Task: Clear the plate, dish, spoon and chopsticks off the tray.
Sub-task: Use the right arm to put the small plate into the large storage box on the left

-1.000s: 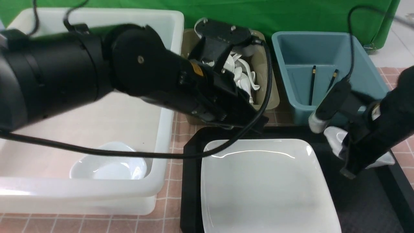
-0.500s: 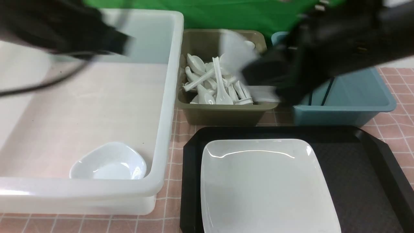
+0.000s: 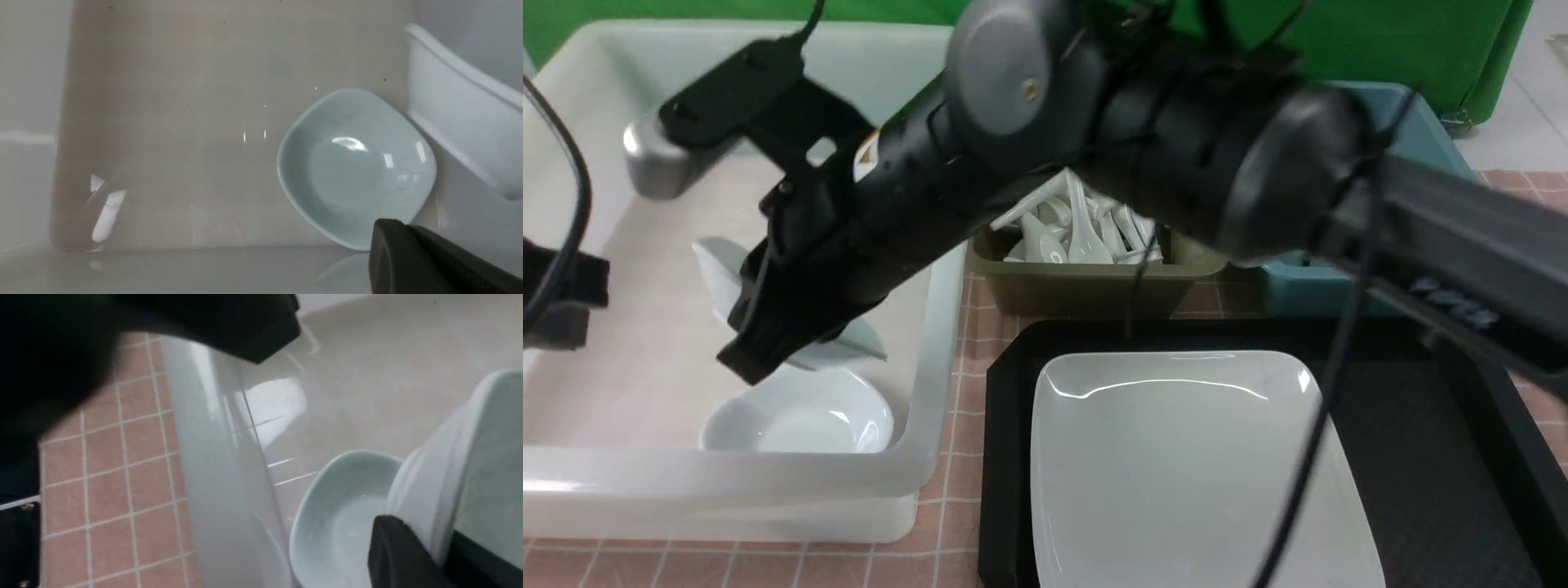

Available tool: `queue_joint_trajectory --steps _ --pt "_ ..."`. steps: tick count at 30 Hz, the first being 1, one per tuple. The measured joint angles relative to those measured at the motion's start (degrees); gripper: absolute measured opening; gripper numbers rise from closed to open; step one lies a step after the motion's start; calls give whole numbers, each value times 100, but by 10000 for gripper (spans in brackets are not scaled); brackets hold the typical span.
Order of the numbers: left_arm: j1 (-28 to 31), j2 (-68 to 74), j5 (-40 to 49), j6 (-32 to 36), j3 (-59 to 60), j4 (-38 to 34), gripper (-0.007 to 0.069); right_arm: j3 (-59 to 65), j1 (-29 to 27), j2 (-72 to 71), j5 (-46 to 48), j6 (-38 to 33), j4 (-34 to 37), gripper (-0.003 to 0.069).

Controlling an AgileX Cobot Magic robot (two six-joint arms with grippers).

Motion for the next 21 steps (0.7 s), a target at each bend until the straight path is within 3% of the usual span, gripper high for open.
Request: queue_joint_trajectory --steps 9,17,21 --pt "0 -41 -40 44 86 14 -1 -269 0 860 -6 20 -18 110" --pt "0 -41 -189 57 86 14 -1 -304 0 639 325 333 -18 448" --pt "0 -41 -300 252 86 -247 -1 -311 -29 20 819 473 -323 479"
